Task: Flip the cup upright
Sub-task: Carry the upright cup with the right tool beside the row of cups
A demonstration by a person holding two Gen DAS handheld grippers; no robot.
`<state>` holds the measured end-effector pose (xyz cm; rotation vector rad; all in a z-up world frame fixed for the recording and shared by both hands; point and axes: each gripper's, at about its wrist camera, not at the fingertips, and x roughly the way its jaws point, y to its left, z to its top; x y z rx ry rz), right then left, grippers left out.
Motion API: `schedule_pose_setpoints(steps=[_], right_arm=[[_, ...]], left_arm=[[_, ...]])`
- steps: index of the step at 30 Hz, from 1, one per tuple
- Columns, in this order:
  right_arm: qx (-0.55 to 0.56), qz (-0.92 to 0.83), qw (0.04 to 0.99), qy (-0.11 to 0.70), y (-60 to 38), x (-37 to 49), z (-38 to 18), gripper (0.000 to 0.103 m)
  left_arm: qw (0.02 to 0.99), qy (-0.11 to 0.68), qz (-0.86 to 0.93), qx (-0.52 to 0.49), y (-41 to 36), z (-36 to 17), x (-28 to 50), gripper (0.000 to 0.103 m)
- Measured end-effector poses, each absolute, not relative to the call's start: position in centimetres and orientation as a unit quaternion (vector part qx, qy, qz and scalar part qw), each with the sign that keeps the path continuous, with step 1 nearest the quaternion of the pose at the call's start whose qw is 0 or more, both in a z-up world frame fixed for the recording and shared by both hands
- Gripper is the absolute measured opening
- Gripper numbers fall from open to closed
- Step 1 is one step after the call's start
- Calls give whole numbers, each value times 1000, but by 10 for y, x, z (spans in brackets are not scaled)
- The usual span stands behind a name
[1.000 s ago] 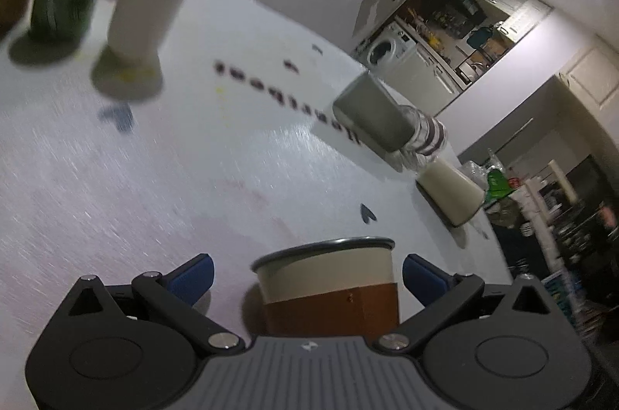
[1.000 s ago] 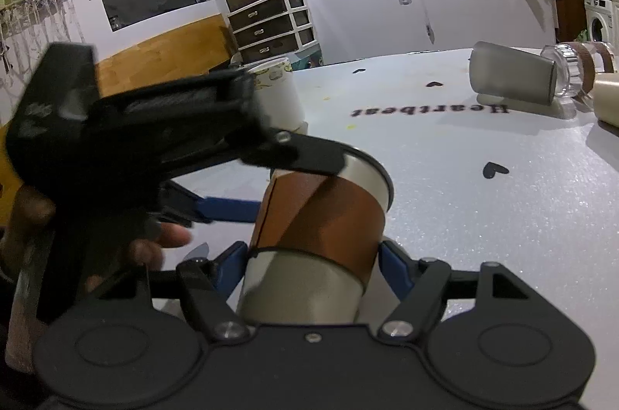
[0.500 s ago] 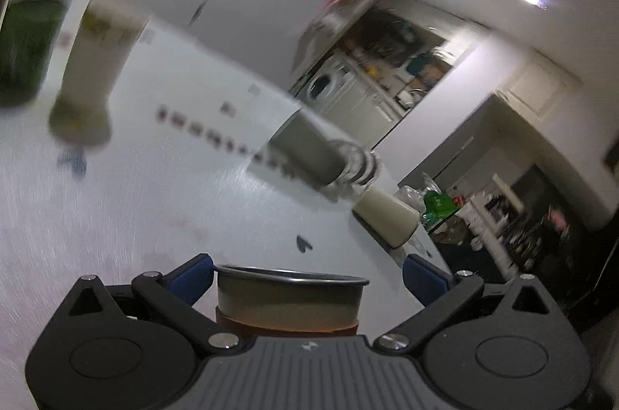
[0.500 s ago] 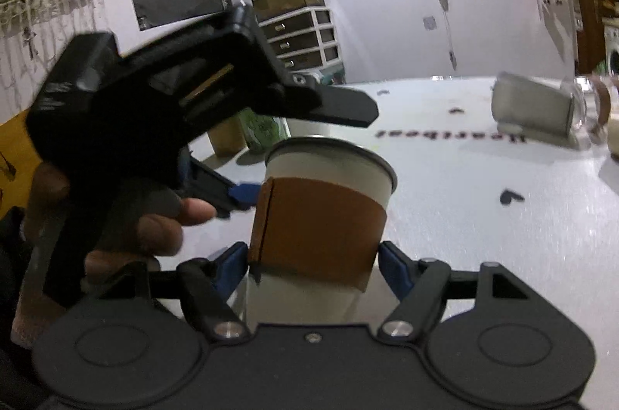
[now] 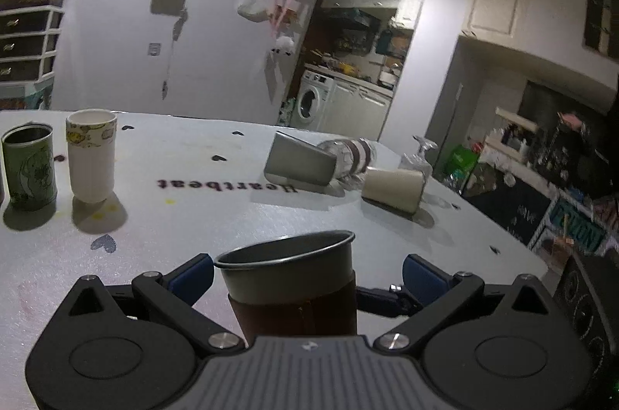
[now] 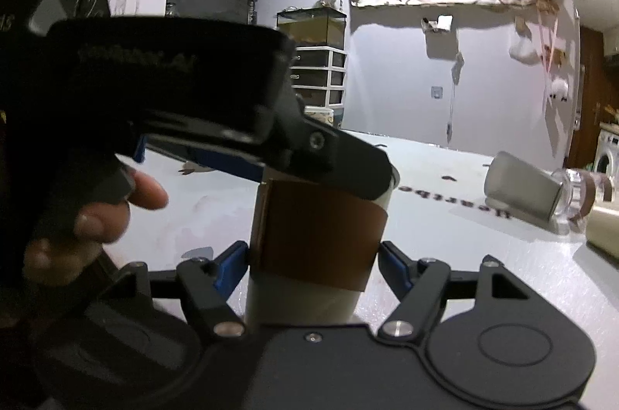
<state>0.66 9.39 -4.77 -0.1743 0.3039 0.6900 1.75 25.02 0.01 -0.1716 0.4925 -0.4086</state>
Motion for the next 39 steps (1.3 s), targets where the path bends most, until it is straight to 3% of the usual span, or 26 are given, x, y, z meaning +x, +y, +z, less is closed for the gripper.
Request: schedule_pose_setpoints(steps=[15,23,29,32,39], right_arm=[[-101,320,933,132,85,-1,-58,73],[-102,318,934,128,84,-6,-58,73],[-104,323,933,117,81,-15,-59,81],[-106,324,933,118,80,-15,-59,83],[-92,310,938,123,79,-12,-59,85]], left_arm=[[946,217,-238,-40,235,9,-15,102],[940,254,-227,6,233,-4,5,101],[938,271,-218,9,226,-11,17,91],[937,270,-220,-1,226,-12,19,80],[950,254,-184,4,230,-7,27,78]])
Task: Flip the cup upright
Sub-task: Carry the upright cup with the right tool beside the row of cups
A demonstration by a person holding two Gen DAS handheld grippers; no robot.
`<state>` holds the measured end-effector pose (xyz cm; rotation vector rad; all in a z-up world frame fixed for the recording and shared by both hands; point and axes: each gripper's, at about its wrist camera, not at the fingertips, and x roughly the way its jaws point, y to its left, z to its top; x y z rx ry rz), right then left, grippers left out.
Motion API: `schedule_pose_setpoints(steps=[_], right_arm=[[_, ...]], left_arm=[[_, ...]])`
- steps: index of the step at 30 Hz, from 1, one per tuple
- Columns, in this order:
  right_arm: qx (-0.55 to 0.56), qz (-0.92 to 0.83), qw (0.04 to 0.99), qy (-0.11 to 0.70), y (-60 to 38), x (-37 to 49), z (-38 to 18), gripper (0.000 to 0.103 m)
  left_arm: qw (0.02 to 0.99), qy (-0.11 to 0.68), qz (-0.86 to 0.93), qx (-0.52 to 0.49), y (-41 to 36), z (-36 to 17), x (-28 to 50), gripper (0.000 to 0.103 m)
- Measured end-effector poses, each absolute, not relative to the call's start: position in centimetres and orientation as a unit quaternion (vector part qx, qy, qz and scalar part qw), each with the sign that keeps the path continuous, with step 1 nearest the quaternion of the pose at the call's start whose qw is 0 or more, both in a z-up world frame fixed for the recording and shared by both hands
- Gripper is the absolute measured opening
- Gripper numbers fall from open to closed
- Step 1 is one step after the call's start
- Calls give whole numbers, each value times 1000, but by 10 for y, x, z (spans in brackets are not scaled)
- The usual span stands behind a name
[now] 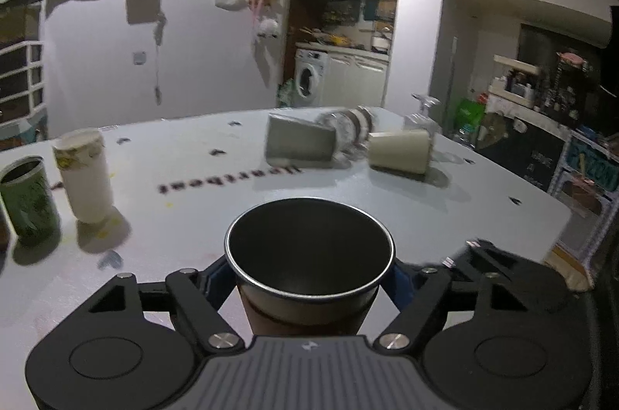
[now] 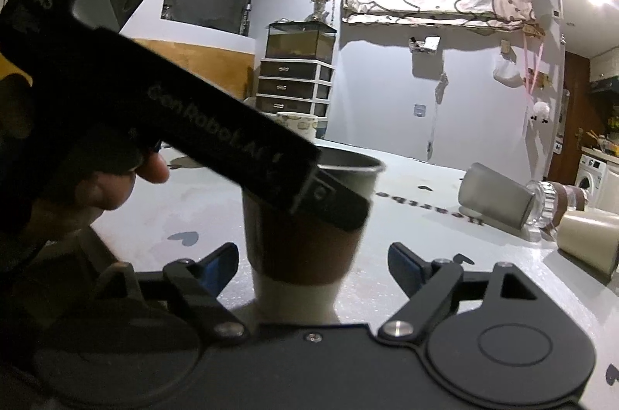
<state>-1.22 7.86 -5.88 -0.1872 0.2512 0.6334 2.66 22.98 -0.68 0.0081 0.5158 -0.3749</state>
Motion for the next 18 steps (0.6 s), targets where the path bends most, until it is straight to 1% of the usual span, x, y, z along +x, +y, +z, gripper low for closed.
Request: schedule_pose_setpoints(steps=[4,11,18], right_arm=[[-89,305,940,125,79,-11,-59,85],[-85,301,942,123,78,-10,-58,85],[-81,294,944,123,78,-10,-59,85]], left_arm=[[963,230,-139,-6,243,2,53,78],[973,225,-42,-31,268,10,126,78],[974,219,-13,-51,274,8,180,78]])
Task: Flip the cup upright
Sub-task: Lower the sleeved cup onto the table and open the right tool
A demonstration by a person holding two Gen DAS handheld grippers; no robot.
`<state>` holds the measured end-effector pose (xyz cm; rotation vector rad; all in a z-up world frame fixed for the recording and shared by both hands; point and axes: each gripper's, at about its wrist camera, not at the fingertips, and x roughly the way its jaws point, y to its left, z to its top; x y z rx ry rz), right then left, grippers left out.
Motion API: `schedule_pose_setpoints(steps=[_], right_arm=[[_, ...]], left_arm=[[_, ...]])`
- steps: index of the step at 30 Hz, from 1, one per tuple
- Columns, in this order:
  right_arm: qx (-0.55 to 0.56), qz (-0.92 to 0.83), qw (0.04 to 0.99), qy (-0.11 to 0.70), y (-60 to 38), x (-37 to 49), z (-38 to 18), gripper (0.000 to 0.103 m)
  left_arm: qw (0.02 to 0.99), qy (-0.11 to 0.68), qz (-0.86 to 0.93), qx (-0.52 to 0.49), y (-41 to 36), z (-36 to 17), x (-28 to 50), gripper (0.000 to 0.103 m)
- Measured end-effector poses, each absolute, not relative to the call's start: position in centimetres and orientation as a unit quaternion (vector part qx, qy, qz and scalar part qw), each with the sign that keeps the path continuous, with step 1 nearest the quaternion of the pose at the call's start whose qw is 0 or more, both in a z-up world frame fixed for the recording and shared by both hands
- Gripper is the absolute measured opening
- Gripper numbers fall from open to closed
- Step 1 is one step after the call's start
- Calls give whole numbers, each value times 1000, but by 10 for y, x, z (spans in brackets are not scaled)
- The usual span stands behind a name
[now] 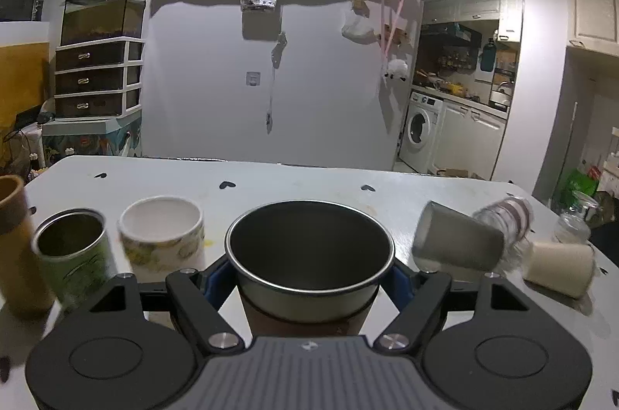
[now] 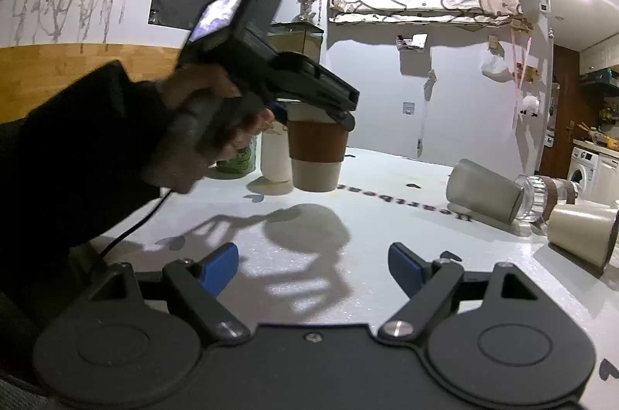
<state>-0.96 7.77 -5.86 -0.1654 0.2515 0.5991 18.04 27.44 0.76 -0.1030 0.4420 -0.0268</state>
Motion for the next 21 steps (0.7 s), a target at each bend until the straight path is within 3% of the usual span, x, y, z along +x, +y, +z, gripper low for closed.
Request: schedule_pose_setpoints(steps=[15,18,21], right_arm=[[-66,283,949,120,70,-8,-58,85],[-63,279,951,118,70,-8,-57,85],[-60,274,953,113,68,-6,-53,85]], left_arm=[[976,214,28,-38,272,-15,211,79],[975,213,25,-60,277,-11,206,98],[975,208,27,-78,280,-4,187,99]])
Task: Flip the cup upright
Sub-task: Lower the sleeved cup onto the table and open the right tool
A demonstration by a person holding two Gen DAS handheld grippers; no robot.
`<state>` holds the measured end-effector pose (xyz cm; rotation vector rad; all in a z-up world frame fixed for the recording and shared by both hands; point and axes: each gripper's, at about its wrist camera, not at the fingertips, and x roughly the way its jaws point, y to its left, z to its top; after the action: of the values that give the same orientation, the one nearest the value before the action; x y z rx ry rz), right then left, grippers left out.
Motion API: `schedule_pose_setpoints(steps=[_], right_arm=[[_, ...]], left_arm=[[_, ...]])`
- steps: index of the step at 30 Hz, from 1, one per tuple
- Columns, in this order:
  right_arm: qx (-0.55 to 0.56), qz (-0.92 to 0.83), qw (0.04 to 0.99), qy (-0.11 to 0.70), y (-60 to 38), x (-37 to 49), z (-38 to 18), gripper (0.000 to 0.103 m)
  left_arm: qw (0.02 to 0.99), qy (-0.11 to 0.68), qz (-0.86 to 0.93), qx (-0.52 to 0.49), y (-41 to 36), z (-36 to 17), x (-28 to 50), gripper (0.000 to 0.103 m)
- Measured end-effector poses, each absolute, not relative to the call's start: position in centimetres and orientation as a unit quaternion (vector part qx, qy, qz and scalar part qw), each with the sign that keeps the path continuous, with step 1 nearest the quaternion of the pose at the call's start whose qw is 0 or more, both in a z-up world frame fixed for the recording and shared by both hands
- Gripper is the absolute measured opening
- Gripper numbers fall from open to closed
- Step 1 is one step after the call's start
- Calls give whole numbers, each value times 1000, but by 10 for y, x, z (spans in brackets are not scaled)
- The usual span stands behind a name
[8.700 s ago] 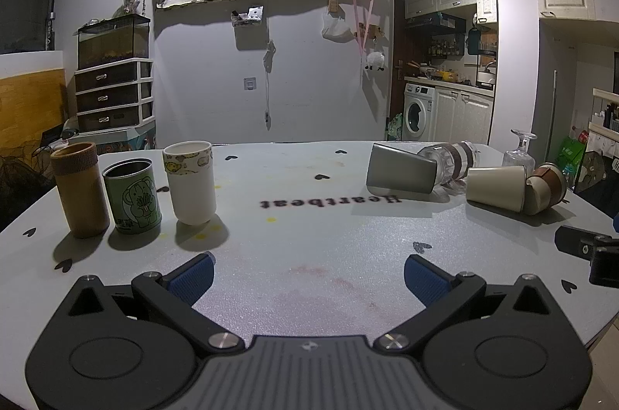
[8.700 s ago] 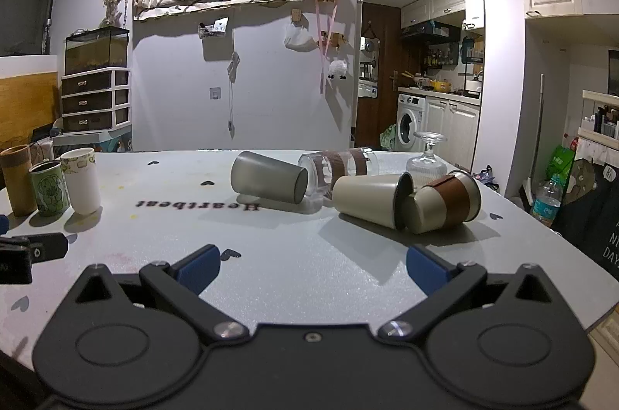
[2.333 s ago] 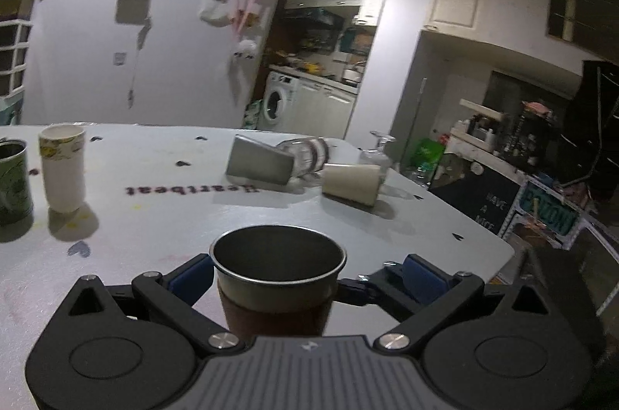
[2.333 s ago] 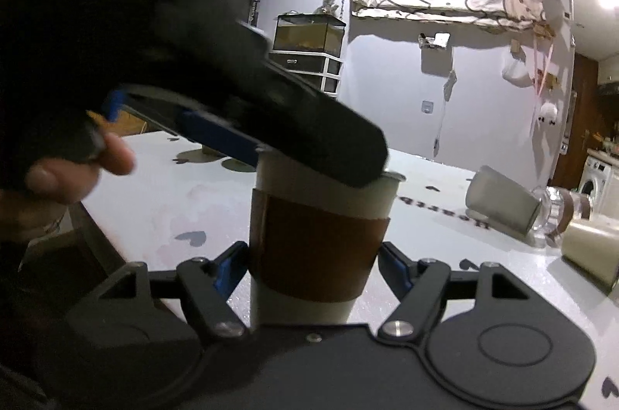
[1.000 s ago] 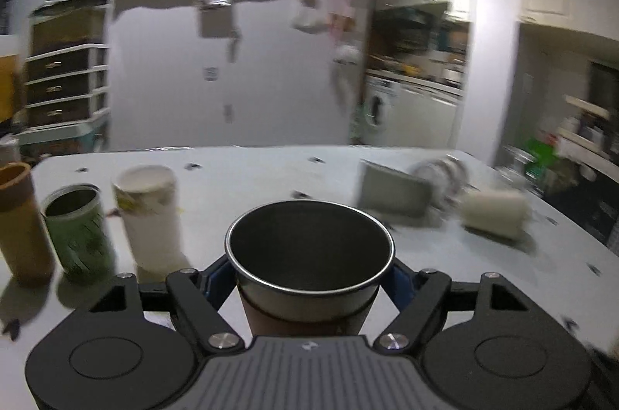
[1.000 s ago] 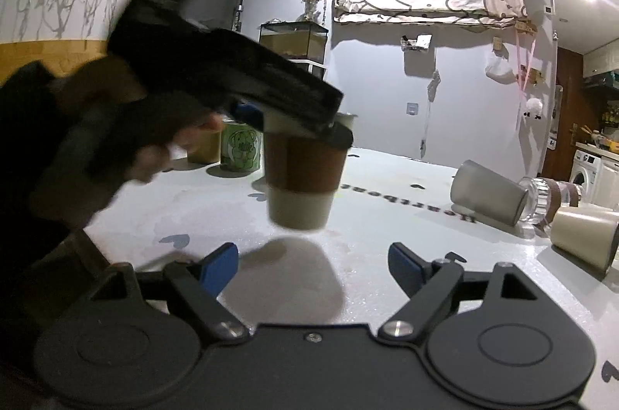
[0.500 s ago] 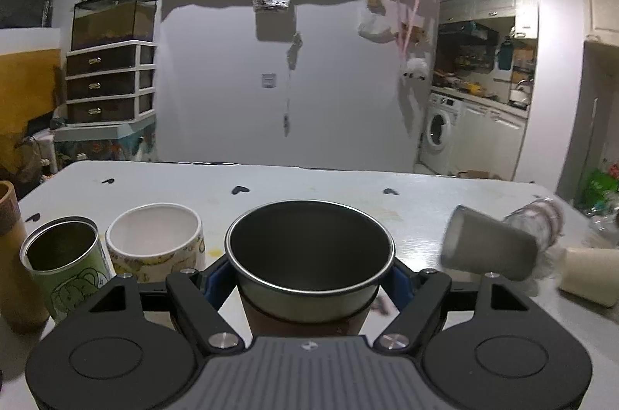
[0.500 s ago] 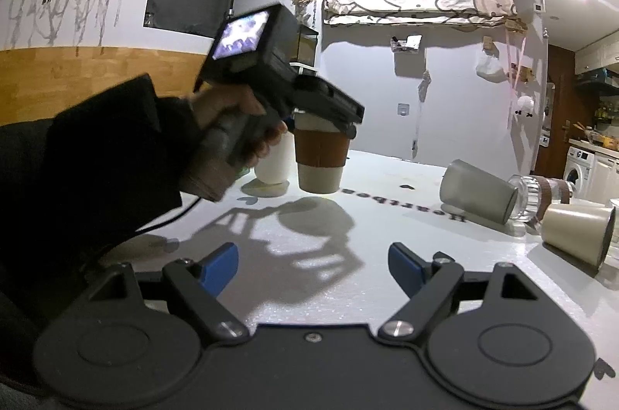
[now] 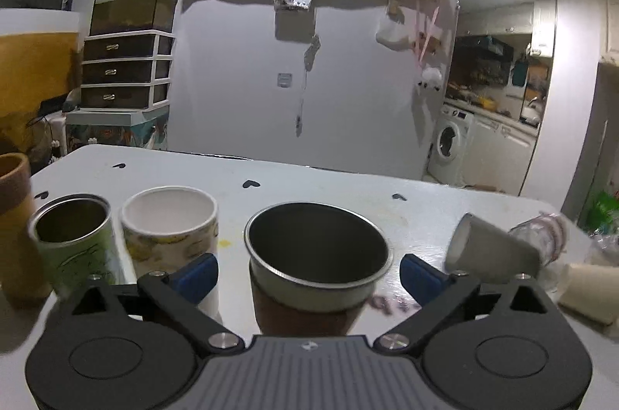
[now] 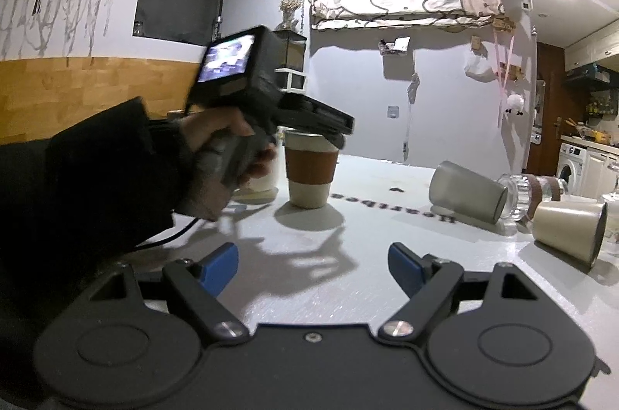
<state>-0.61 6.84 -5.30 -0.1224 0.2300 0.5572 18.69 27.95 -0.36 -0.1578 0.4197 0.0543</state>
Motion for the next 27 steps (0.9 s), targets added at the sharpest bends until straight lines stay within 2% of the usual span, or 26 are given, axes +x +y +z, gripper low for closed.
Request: schedule_pose_setpoints(steps=[7,18,27], right_arm=[[-42,246,963,98,60,0,-38,88],[-23,202,975,86,47,5,-24,91],[-20,169,981,97,43,10,-26,102]], left_arm=[[985,164,13,-49,271,11,118,103],[984,175,21,-28,267,3,35,103],[986,162,31,-41,266,-10,-4,103]])
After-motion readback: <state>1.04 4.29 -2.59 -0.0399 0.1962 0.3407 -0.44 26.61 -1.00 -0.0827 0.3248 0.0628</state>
